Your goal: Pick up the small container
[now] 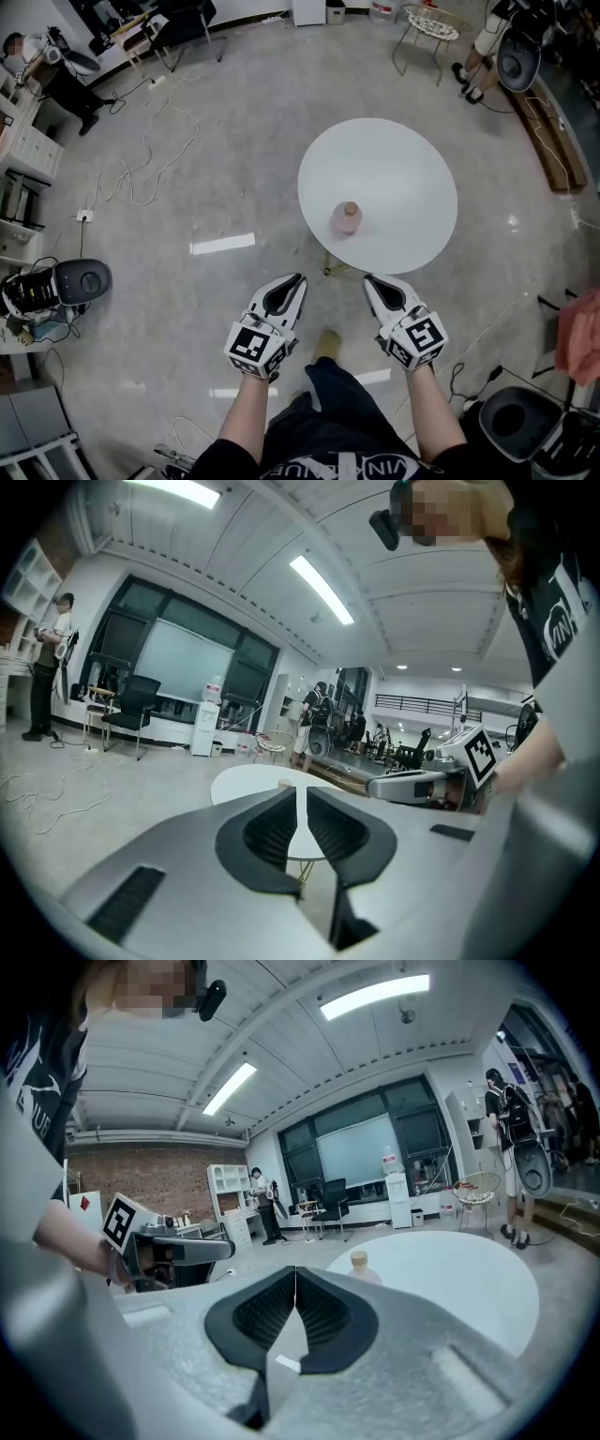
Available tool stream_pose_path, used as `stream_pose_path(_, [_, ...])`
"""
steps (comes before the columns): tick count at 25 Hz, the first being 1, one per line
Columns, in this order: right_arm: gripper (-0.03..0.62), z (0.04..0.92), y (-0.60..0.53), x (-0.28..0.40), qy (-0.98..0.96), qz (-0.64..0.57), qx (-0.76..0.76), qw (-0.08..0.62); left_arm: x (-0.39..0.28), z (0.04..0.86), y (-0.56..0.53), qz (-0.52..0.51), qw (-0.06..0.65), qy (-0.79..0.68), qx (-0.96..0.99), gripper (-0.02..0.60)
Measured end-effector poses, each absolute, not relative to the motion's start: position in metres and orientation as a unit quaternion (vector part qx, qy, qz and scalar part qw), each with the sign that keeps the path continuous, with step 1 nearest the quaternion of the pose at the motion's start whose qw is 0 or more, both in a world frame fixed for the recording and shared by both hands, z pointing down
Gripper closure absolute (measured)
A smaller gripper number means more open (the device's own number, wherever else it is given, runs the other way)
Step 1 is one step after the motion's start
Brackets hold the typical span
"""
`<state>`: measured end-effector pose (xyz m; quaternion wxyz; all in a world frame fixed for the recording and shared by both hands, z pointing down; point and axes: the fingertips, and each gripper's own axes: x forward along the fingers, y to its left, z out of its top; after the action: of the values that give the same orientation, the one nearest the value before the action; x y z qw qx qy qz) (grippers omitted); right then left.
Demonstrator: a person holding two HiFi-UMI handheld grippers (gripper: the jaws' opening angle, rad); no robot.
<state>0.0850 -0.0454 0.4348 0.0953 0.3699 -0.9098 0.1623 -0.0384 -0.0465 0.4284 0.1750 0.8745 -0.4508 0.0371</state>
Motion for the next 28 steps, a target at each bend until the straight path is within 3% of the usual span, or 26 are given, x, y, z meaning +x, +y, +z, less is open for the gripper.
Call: stream_pose_path(28, [0.588, 0.509, -0.132, 0.071, -0.92, 0.108, 0.348, 0.141, 0.007, 0.503, -0.139, 0.029, 0.169, -0.388, 0.906, 0.546])
